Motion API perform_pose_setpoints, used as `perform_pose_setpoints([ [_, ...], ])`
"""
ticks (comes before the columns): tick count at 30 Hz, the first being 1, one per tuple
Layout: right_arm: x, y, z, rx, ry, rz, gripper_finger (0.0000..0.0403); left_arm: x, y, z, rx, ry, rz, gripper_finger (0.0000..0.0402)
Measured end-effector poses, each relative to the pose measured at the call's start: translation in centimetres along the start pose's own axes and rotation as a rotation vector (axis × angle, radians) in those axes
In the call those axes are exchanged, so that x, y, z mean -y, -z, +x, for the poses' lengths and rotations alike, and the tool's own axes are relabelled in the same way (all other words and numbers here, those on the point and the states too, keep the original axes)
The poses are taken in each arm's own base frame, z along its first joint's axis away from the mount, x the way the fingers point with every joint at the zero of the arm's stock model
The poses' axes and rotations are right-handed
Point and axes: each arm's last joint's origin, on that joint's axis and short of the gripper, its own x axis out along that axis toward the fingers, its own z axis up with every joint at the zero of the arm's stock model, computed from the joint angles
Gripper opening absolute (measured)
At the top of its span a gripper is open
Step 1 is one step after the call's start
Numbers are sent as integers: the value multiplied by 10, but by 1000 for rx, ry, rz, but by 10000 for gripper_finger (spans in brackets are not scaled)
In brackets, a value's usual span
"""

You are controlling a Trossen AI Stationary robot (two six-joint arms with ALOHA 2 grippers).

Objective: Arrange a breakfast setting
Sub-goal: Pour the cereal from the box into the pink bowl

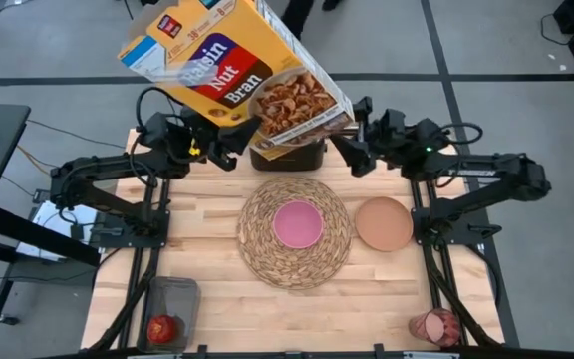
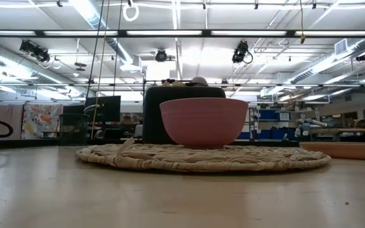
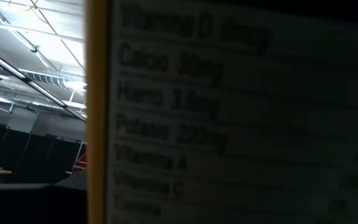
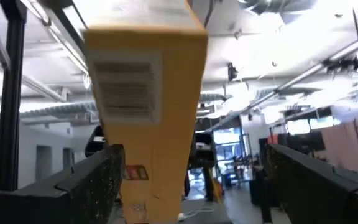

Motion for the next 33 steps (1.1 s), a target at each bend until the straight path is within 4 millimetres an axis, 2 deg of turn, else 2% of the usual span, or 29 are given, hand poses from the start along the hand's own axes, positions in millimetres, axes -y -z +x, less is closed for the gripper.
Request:
perform_pose_setpoints([
  [8,-1,3,30,31,-92,84,386,-3,9,2,-25,-13,7,270],
  [14,-3,-5,46,67,-175,126,386,-6,17,3,-42,-15,2,270],
  [19,-3,-5,51,66,-170,134,370,-6,23,5,-37,-11,-10,270],
  [28,-2,0,54,68,-156,150,292,-7,28,7,-39,-9,-11,278],
  [33,-1,0,54,72,-156,141,293,-8,29,7,-45,-12,6,297],
])
